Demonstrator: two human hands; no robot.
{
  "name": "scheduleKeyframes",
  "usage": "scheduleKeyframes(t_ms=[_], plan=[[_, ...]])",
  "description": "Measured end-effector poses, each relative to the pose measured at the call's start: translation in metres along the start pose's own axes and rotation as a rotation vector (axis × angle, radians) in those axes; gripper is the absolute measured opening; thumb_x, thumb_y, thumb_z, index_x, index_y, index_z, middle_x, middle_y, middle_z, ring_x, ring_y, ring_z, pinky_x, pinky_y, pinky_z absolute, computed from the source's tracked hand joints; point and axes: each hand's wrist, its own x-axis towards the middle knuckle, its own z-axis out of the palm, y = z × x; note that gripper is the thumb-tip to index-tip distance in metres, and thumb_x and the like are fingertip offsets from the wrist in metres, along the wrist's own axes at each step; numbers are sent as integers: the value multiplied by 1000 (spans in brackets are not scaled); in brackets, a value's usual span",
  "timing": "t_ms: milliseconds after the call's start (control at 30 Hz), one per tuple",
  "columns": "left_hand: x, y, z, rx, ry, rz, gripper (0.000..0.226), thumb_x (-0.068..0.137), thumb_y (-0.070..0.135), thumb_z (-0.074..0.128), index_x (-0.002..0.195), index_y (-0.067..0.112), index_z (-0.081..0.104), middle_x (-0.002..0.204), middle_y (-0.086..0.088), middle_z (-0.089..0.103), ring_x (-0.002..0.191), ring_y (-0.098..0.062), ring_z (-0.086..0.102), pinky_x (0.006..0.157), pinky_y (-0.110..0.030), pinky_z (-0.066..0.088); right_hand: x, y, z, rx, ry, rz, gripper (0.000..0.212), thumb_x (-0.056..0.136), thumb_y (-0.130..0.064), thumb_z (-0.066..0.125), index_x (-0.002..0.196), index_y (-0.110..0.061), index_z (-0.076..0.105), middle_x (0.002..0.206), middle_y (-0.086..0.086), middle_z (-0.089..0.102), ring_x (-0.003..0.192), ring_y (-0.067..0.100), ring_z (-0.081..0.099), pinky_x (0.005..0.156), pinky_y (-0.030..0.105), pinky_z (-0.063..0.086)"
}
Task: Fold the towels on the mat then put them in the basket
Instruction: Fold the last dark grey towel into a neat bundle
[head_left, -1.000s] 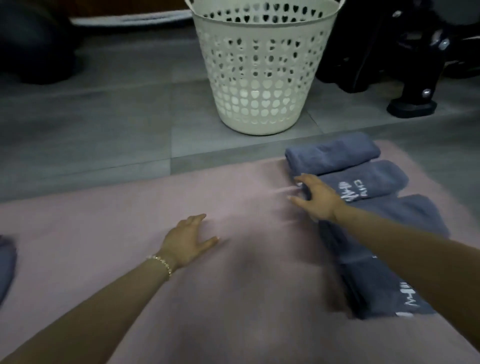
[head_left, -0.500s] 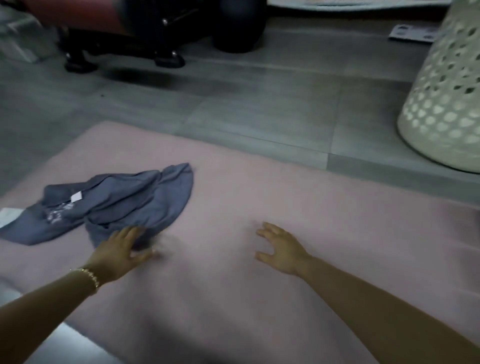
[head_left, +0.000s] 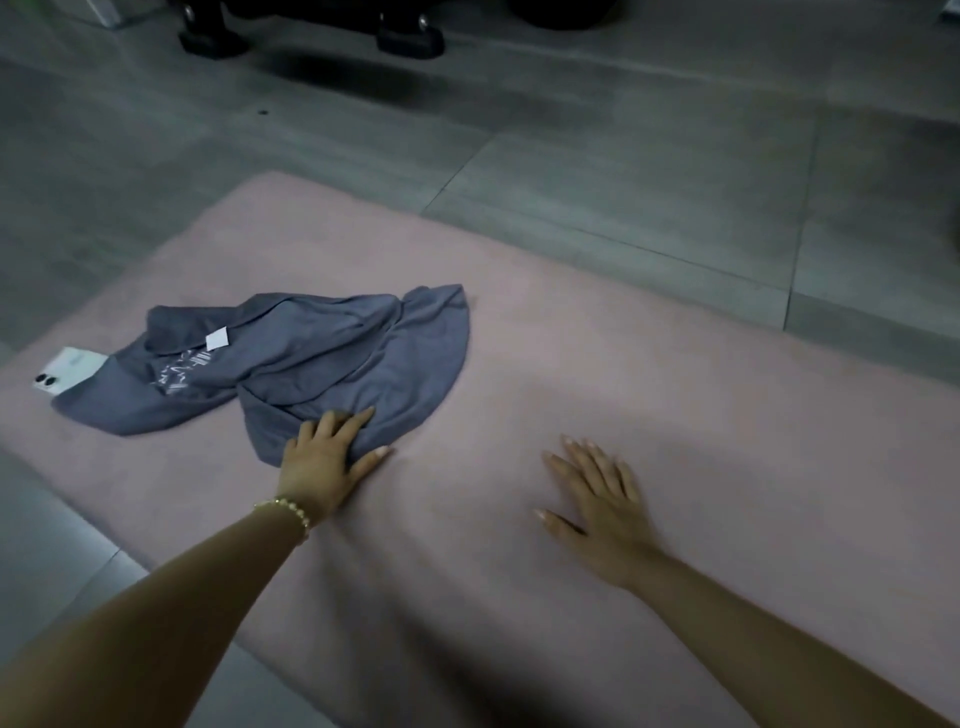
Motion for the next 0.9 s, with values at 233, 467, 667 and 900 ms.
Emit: scheduleKeyframes(t_ms=[233,467,667,900], plan=[[15,14,-3,-275,-89,54,46,97,33,48,141,23,42,133,-10,53,123,-28,49,99,-29,35,1,-3,-8,131,-78,27,104,58,-90,-10,148,-41,7,150,-25,-10,142,4,-16,113,30,-15],[-22,147,-20,-782,-133,394,28,101,12,40,119,2,58,116,1,59,114,-14,54,91,2,29,-7,-18,-61,1288,-63,439,44,100,-42,33,127,-13,52,121,6,59,114,27,56,89,25,43],[-81,278,-5,-775,-407,708,37,103,23,33,127,5,54,130,-7,57,122,-17,51,107,-24,34,-58,54,-118,1813,-51,605,56,93,-52,39,92,-10,76,92,12,74,74,21,70,69,28,57],[-129,395,-4,-729,-680,869,31,102,26,37,101,3,58,108,-17,63,95,-19,58,93,-36,47,-155,169,-147,1544,70,662,42,87,-38,59,113,-5,65,99,13,73,83,22,71,69,26,57]])
